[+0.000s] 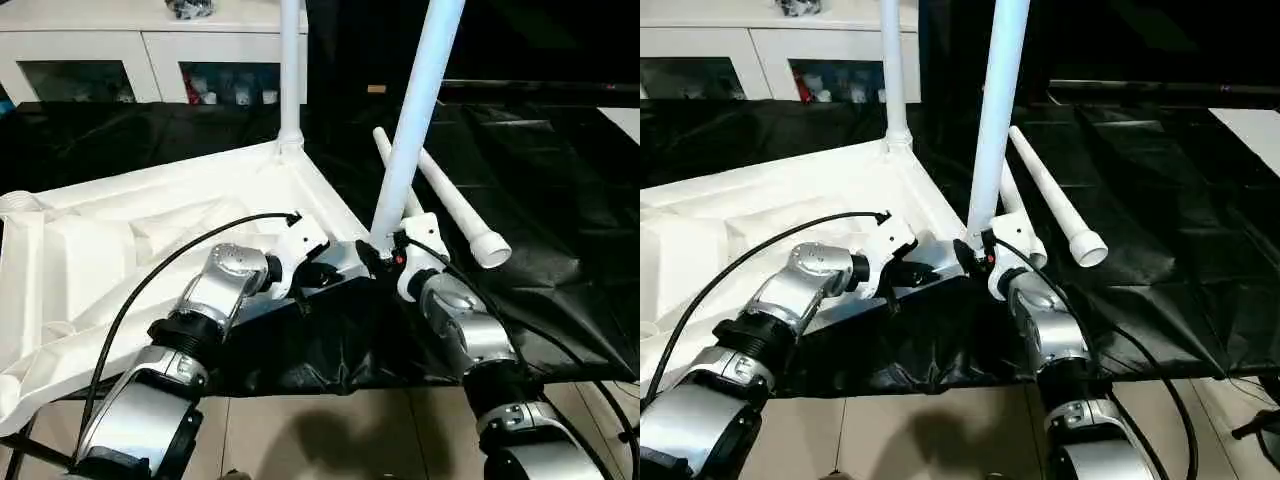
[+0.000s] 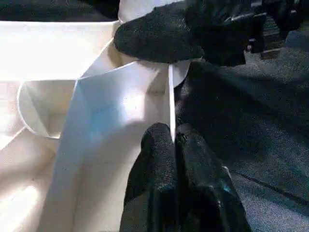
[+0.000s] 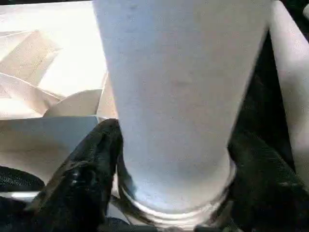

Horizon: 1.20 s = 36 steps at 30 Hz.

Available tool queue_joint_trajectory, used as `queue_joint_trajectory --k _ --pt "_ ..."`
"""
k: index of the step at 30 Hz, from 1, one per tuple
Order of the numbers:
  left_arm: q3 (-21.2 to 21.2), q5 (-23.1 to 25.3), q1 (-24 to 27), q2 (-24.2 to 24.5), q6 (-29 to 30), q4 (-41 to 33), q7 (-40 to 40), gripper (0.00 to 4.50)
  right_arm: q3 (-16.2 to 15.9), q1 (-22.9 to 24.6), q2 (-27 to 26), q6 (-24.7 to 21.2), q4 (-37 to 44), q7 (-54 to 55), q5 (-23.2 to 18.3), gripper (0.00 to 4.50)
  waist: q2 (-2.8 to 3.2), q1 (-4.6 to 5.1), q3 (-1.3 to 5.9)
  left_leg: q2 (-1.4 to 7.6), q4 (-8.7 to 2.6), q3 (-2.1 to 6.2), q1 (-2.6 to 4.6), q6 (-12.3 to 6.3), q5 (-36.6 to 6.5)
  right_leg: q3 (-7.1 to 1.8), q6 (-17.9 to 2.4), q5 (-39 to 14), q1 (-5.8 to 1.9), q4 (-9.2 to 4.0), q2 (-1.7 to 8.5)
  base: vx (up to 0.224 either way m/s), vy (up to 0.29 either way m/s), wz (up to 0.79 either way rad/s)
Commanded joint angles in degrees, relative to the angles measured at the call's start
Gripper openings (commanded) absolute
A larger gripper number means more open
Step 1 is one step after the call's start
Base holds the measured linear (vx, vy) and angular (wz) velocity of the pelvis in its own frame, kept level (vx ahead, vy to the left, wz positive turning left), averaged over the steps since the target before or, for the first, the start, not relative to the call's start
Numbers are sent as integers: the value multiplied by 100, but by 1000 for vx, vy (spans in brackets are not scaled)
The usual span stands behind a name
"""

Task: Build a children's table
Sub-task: Rotate leg to tighten

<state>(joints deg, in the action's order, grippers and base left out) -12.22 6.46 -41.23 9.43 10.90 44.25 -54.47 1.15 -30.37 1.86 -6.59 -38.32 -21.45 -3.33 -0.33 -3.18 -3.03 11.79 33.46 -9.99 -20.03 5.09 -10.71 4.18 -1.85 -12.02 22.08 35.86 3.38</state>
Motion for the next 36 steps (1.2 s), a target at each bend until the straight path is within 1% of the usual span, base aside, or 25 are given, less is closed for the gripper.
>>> queue_joint_trajectory --k 1,3,6,7,9,10,13,14,15,16,17,18,19,20,23,24,25,27,29,30,31,33,34,35,36 --pt "-395 -175 -118 -463 -367 -103 -470 0 -488 -74 -461 -128 -53 -635 -92 363 16 -13 333 145 -379 49 -1 -225 -991 -336 -1104 -1015 -278 -529 487 0 0 0" --pt "-417 -222 -66 -274 -589 -190 -845 0 -617 10 -143 4 180 -1202 -76 381 10 -23 353 144 -370 47 -17 -280 -862 -336 -1135 -796 -302 -507 490 0 0 0" --pt "-444 -231 -35 -184 -620 -251 -1019 0 -672 63 64 59 283 -1516 -121 381 20 -54 380 163 -341 38 -14 -465 -530 -342 -1352 104 -313 -409 481 0 0 0" --pt "-452 -233 -29 -159 -623 -267 -1060 0 -693 82 128 70 320 -1616 -137 381 23 -53 382 156 -341 38 -25 -484 -504 -336 -1381 171 -322 -398 479 0 0 0" --pt "-489 -232 -39 13 -672 -285 -1296 0 -852 241 622 43 652 -2410 -249 381 -23 -58 371 153 -339 26 -17 -530 -588 -325 -1402 59 -327 -422 477 0 0 0" --pt "-493 -229 -41 31 -679 -284 -1321 0 -866 257 672 34 688 -2498 -264 381 -6 -101 366 163 -334 27 -8 -560 -633 -327 -1374 -51 -333 -437 482 0 0 0" --pt "-537 -275 -30 222 -741 -340 -1758 0 -1090 435 1260 -84 1095 -3621 -426 381 -15 -182 348 174 -335 15 -9 -580 -715 -316 -1314 -285 -324 -454 471 0 0 0" --pt "-542 -308 -19 264 -743 -376 -1903 0 -1146 466 1396 -115 1181 -3900 -448 381 -10 -207 346 188 -332 7 3 -566 -762 -326 -1297 -393 -299 -460 485 0 0 0" --pt "-542 -337 -10 289 -729 -409 -1991 0 -1182 481 1478 -145 1235 -4063 -467 381 -100 -190 342 190 -335 -1 -7 -568 -775 -322 -1277 -474 -304 -470 480 0 0 0" --pt "-525 -356 -3 309 -728 -431 -2102 0 -1203 496 1557 -179 1289 -4258 -473 381 -58 -225 346 192 -333 9 -9 -548 -747 -322 -1261 -561 -306 -455 492 0 0 0" --pt "-542 -355 2 386 -758 -470 -2303 0 -1243 487 1720 -249 1358 -4588 -496 381 -57 -227 346 199 -333 13 -11 -553 -732 -318 -1253 -578 -302 -452 487 0 0 0" --pt "-542 -355 2 386 -758 -470 -2303 0 -1243 487 1720 -249 1358 -4588 -496 365 -95 -219 344 201 -333 7 -12 -566 -725 -318 -1254 -582 -293 -458 484 0 0 0" --pt "-558 -347 2 421 -776 -482 -2365 0 -1262 475 1784 -277 1372 -4717 -509 356 -76 -225 345 198 -330 12 -18 -556 -698 -317 -1256 -596 -288 -451 494 0 0 0" --pt "-574 -351 5 461 -774 -503 -2449 0 -1291 451 1849 -281 1359 -4839 -507 356 -88 -227 348 192 -328 12 -19 -549 -676 -315 -1245 -616 -290 -454 496 0 0 0" --pt "-644 -369 14 563 -781 -547 -2669 0 -1401 388 2024 -333 1332 -5157 -524 316 -77 -244 353 188 -321 12 -22 -571 -621 -312 -1254 -560 -294 -448 492 0 0 0" --pt "-652 -371 15 571 -782 -550 -2685 0 -1411 385 2038 -340 1332 -5180 -528 316 -75 -248 353 189 -319 12 -23 -579 -607 -312 -1258 -546 -293 -445 492 0 0 0" --pt "-693 -364 5 608 -821 -529 -2782 0 -1440 337 2054 -332 1270 -5227 -527 310 -42 -257 355 192 -319 16 -24 -567 -608 -311 -1267 -529 -287 -446 495 0 0 0" --pt "-698 -353 -23 611 -844 -482 -2816 0 -1439 315 2022 -351 1247 -5225 -544 284 -42 -259 358 191 -325 23 -26 -538 -611 -305 -1277 -496 -291 -438 492 0 0 0" --pt "-684 -349 -47 610 -838 -457 -2841 0 -1416 327 1978 -425 1285 -5255 -574 276 -41 -259 356 185 -324 21 -24 -509 -649 -303 -1282 -534 -294 -445 492 0 0 0" --pt "-667 -340 -65 605 -834 -431 -2812 0 -1404 359 1922 -459 1307 -5227 -592 274 -47 -257 358 185 -323 20 -26 -507 -645 -304 -1278 -531 -296 -445 491 0 0 0" --pt "-597 -343 -88 567 -789 -385 -2696 0 -1359 444 1807 -473 1323 -5092 -598 272 -21 -261 359 182 -324 26 -30 -493 -638 -302 -1275 -527 -296 -442 492 0 0 0" --pt "-558 -350 -95 539 -757 -370 -2618 0 -1311 486 1737 -466 1310 -4962 -592 270 -31 -258 358 182 -325 23 -23 -471 -668 -303 -1271 -546 -293 -452 490 0 0 0" --pt "-529 -355 -107 508 -701 -356 -2523 0 -1257 517 1667 -450 1281 -4790 -583 270 -29 -257 353 186 -328 22 -20 -447 -703 -307 -1265 -594 -286 -456 495 0 0 0" --pt "-457 -304 -184 399 -595 -237 -2141 0 -1114 555 1469 -423 1167 -4159 -488 270 -35 -245 347 192 -342 28 -9 -397 -725 -308 -1248 -665 -269 -462 496 0 0 0" --pt "-457 -304 -184 399 -595 -237 -2141 0 -1114 555 1469 -423 1167 -4159 -488 270 -35 -245 347 192 -342 28 -9 -397 -725 -308 -1248 -665 -269 -462 496 0 0 0"
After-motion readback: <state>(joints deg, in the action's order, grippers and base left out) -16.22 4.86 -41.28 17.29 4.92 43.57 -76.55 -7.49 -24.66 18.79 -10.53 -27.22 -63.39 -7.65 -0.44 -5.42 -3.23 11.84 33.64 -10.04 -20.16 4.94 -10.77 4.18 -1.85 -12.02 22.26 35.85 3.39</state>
